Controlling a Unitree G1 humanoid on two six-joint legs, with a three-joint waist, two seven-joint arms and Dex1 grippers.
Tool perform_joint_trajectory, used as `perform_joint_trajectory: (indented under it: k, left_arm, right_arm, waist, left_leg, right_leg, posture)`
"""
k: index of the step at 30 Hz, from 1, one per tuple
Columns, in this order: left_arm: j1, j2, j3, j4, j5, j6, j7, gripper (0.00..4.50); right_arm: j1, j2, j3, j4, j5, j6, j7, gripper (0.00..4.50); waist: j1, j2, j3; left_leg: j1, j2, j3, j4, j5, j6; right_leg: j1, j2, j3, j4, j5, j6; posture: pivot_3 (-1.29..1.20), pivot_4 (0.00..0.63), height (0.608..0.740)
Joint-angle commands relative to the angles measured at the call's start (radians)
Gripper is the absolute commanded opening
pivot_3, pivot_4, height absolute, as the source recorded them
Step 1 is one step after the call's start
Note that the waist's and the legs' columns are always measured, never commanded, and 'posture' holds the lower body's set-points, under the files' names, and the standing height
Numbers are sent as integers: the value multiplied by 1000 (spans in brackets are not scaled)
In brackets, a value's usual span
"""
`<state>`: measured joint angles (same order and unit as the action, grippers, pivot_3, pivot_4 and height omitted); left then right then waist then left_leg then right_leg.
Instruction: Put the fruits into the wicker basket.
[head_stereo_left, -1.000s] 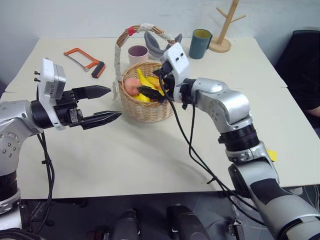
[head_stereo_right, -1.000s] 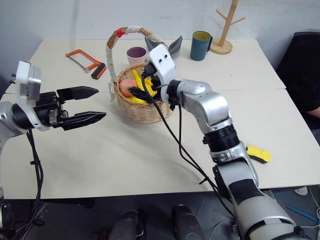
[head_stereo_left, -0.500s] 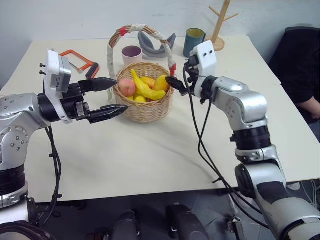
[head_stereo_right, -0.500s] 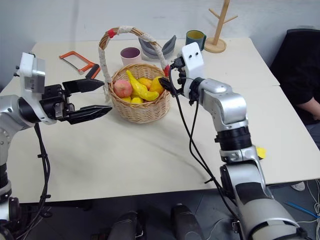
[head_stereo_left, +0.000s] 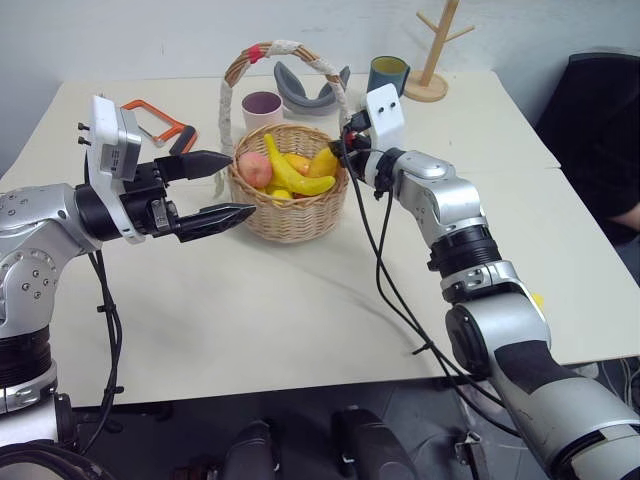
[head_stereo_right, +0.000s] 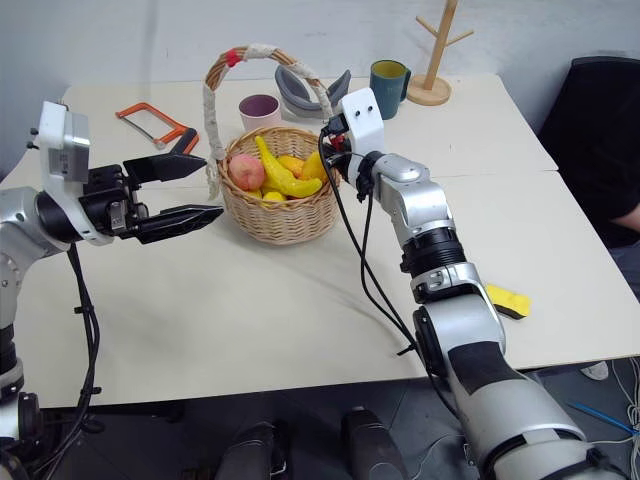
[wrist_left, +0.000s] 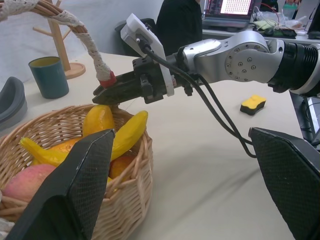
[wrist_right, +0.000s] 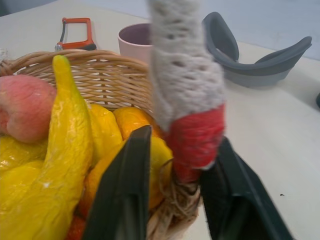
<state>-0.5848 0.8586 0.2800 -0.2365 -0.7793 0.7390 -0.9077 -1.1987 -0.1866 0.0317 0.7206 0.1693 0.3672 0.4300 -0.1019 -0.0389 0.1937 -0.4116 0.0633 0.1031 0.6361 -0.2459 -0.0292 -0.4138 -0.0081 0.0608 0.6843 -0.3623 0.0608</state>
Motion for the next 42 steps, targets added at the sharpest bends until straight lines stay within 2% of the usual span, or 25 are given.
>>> perform_joint_trajectory:
  k: [1, 3, 8, 13, 16, 19, 22, 28, 31, 35, 42]
  left_arm:
    - [-19, -15, 3, -31, -16, -16, 7, 4500]
    - [-17, -23, -4, -34, -17, -15, 4, 4500]
    - [-53, -82, -51, -18, -12, -22, 12, 4500]
    - [-97, -123, -105, 15, -31, 7, -23, 4500]
    - [-121, -135, -130, 51, -13, -7, -54, 4500]
    - [-148, -152, -160, 87, 9, -26, -84, 4500]
    - [-179, -171, -186, 119, 22, -44, -116, 4500]
    - [-227, -200, -210, 168, 49, -72, -152, 4500]
    - [-239, -207, -213, 188, 56, -80, -168, 4500]
    - [-244, -213, -214, 210, 59, -79, -195, 4500]
    - [-247, -202, -207, 256, 82, -99, -237, 4500]
  right_arm:
    - [16, -23, -30, -119, 8, -16, 9, 153]
    - [40, -37, -36, -192, 15, 9, 12, 153]
    - [173, -181, -94, -563, 54, 140, 41, 153]
    - [404, -427, -279, -892, 94, 330, 57, 153]
    - [537, -506, -384, -992, 128, 401, 63, 153]
    - [659, -538, -476, -1038, 143, 417, 59, 153]
    - [719, -486, -563, -1051, 193, 440, 19, 153]
    - [856, -456, -611, -1066, 243, 389, 45, 2109]
    - [903, -480, -654, -1086, 277, 388, 59, 3054]
    - [1069, -643, -847, -1190, 403, 506, 235, 4470]
    - [1387, -853, -1281, -1136, 583, 697, 607, 4470]
  waist:
    - [1, 0, 0]
    - [2, 0, 0]
    - [21, 0, 0]
    - [48, 0, 0]
    - [52, 0, 0]
    - [42, 1, 0]
    - [34, 1, 0]
    - [31, 1, 0]
    - [34, 1, 0]
    - [51, 4, 0]
    - [62, 4, 1]
  left_leg:
    - [0, 0, 0, 0, 0, 0]
    - [0, 0, 0, 0, 0, 0]
    - [-2, 0, -1, 1, 0, 0]
    - [-2, -1, -2, 3, 0, 0]
    - [0, -1, -2, 3, 0, 0]
    - [2, 0, 1, 2, 0, 0]
    - [6, 0, 4, -1, 2, -2]
    - [6, 1, 3, -3, 3, -3]
    - [6, 0, 3, -3, 3, -3]
    - [6, 0, 3, -3, 3, -3]
    - [11, 0, -1, -3, 2, -2]
  right_leg:
    - [0, 0, 0, 0, 0, 0]
    - [0, 0, 0, 0, 0, 0]
    - [0, 0, -1, 4, 0, 0]
    - [1, -1, -1, -1, 0, 0]
    - [3, 0, -1, -2, 0, 0]
    - [4, 1, 1, -1, 0, 0]
    - [4, 3, 4, 0, 0, 0]
    - [4, 4, 4, -1, 0, 0]
    - [4, 4, 4, 0, 0, 0]
    - [4, 3, 5, -1, 0, 1]
    - [16, 6, 3, -8, 0, 1]
  posture:
    - [0, 150, 740]
    - [0, 150, 740]
    - [0, 150, 740]
    - [0, 150, 740]
    - [0, 150, 740]
    - [0, 150, 740]
    - [0, 150, 740]
    - [0, 150, 740]
    - [0, 150, 740]
    - [0, 150, 740]
    - [0, 150, 740]
